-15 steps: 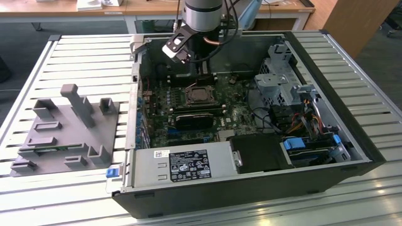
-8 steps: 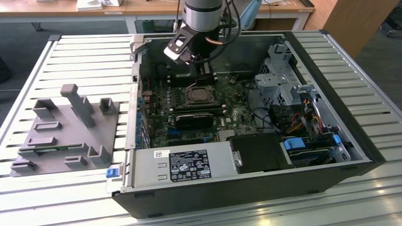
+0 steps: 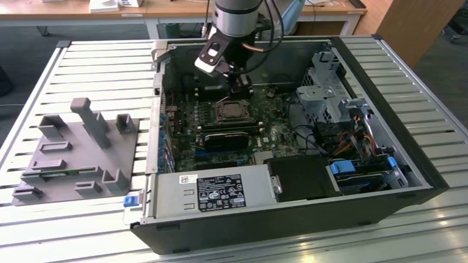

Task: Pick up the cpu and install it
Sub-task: 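Install the first cpu locking lever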

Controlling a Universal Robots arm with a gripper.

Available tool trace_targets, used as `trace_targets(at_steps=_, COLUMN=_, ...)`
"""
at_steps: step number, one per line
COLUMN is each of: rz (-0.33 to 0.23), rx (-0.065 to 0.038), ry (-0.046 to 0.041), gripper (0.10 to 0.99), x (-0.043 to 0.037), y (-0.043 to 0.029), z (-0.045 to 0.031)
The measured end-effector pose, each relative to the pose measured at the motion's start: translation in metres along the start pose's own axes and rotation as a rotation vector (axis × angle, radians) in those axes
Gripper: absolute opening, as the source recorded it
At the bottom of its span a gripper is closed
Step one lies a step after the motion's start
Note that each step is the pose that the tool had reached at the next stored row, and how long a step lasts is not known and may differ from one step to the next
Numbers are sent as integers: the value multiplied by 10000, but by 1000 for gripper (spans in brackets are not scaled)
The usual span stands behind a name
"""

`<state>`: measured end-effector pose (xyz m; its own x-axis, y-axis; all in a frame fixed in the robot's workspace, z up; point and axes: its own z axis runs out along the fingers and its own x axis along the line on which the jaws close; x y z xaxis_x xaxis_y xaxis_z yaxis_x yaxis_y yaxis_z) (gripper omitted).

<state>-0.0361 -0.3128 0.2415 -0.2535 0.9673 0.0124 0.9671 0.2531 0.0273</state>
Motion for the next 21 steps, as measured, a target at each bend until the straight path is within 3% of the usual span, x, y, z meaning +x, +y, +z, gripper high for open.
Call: trace_targets(at_steps=21, rz=-3743, rx=46, ry=102, gripper=106, x=0, y=0, z=8)
